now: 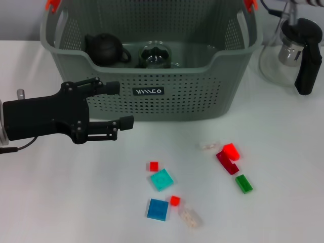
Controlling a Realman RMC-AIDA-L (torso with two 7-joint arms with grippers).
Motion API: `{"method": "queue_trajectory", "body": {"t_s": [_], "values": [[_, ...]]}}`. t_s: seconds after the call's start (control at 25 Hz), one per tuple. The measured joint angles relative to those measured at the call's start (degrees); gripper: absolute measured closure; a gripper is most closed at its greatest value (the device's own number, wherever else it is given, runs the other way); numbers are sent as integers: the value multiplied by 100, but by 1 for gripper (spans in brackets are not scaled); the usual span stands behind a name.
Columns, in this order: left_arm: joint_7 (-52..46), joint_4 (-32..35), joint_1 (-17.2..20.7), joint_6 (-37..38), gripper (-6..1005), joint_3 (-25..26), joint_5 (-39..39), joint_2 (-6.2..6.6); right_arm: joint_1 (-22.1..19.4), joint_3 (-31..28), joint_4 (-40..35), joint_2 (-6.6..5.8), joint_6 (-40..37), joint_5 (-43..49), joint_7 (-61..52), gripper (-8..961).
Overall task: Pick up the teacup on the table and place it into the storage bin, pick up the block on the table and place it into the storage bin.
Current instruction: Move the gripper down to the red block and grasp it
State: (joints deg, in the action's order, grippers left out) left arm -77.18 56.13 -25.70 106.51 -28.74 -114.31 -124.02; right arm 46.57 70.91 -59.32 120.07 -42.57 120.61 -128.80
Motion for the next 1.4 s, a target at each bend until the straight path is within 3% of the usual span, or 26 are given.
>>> {"method": "queue_trajectory", "body": {"t_s": [0.28,0.44,0.6,0.8,1.04,1.4], "values": [[3,-25,14,23,138,-24,-10,0,-612,-833,-1026,-114,-2531,-69,-26,250],[3,-29,45,62,138,-32,-55,0,-728,-1416,-1397,-249,-3900,250,-317,249],[1,-86,62,60,137,-46,-61,-8,-720,-1678,-1507,-352,-4798,887,-607,249],[-32,-149,75,77,137,-62,-82,-11,-653,-1629,-1605,-335,-5463,1895,-702,249],[-33,-163,93,82,138,-58,-120,-18,-365,-1342,-1541,-224,-5708,2988,-828,250],[-6,-227,92,38,137,-61,-133,-17,106,-614,-922,-59,-5547,3416,-617,249]]}}
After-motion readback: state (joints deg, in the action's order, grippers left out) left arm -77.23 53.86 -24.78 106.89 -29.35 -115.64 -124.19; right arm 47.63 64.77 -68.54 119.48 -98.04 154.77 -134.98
